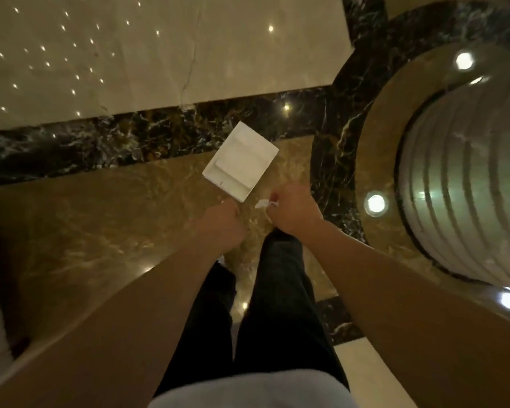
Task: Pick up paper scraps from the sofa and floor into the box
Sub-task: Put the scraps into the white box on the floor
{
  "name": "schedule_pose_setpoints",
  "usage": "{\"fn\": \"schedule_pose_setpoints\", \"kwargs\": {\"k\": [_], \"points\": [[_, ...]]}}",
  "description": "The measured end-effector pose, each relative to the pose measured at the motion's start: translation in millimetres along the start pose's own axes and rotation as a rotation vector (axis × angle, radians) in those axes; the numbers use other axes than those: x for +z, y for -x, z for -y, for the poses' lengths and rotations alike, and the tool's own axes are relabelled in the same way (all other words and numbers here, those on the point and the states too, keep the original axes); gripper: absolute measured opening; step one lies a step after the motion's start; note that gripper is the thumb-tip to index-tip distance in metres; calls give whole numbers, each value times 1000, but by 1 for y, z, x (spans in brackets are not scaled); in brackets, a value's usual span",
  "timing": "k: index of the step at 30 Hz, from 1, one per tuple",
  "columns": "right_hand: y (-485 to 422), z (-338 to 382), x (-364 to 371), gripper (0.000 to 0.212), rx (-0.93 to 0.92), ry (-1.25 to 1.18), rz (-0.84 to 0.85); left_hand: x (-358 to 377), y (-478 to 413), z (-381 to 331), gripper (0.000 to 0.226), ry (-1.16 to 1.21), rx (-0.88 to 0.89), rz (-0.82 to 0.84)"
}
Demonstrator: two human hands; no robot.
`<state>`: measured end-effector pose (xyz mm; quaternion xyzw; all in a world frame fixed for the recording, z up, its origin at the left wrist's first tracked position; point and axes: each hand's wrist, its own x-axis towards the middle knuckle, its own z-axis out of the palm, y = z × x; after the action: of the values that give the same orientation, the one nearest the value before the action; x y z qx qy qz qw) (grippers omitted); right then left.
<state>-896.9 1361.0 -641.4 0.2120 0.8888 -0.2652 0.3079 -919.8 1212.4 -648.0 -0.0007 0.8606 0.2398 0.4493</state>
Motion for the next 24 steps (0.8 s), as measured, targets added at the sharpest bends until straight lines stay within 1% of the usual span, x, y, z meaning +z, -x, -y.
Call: {"fn": "schedule_pose_setpoints", "kwargs": {"k": [2, 4, 7, 9, 11, 13, 15, 16, 20, 21, 24], "points": [[-83, -11, 16, 18, -8, 14, 4, 29, -69, 6, 26, 80, -59, -10], [-158, -23, 35, 19, 56, -52, 65, 54, -142, 8, 21, 263, -136, -23], [-277, -54, 75, 21, 159, -197, 149, 96, -258, 14, 24, 675, -398, -10], [-351, -78, 102, 27, 201, -242, 199, 120, -330, 19, 30, 875, -529, -42], [-411, -99, 125, 33, 261, -349, 276, 137, -396, 25, 30, 957, -610, -55], [-453, -117, 142, 37, 388, -563, 388, 153, -452, 31, 28, 972, -660, -66], [-481, -136, 155, 43, 499, -751, 434, 165, -500, 37, 32, 1019, -680, -107], [-489, -145, 161, 45, 533, -794, 446, 168, -514, 38, 34, 1047, -695, -122], [-493, -175, 165, 41, 606, -815, 474, 177, -536, 38, 39, 1060, -717, -169], [-488, -178, 159, 37, 627, -803, 496, 179, -533, 37, 41, 1063, -728, -182], [-465, -184, 137, 17, 631, -761, 550, 180, -511, 31, 43, 1133, -730, -213]]}}
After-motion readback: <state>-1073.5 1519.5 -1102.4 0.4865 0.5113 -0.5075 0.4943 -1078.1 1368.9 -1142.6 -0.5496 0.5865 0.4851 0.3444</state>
